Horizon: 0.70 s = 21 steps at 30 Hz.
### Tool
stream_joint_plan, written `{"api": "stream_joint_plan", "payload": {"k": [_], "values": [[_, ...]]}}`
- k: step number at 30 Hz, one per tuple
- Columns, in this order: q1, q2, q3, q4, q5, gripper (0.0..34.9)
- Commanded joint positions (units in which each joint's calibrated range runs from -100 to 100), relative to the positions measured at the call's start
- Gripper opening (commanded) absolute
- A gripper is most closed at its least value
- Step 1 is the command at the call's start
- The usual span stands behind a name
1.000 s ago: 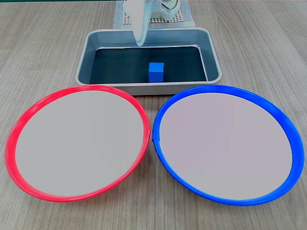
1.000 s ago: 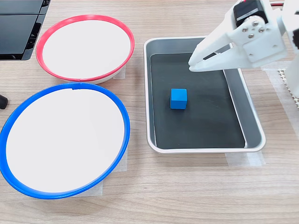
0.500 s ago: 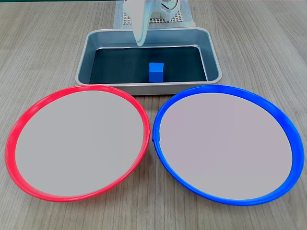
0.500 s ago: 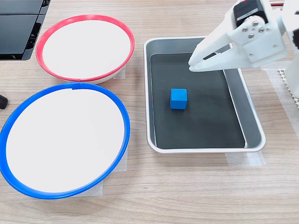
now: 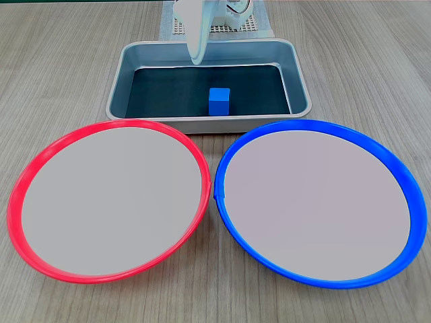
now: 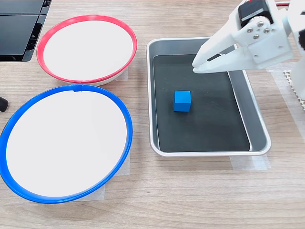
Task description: Move a blue block from tray to blue dish
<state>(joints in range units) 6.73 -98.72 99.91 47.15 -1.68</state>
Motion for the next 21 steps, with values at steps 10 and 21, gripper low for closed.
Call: {"api": "stream_joint_plan", "payload": {"k": [10,21], "values": [[-4.7,19.7,-14.1,3.5,2.7,0.3],[-5.5,59.2,-39.1,4.7,6.1,19.1]]}}
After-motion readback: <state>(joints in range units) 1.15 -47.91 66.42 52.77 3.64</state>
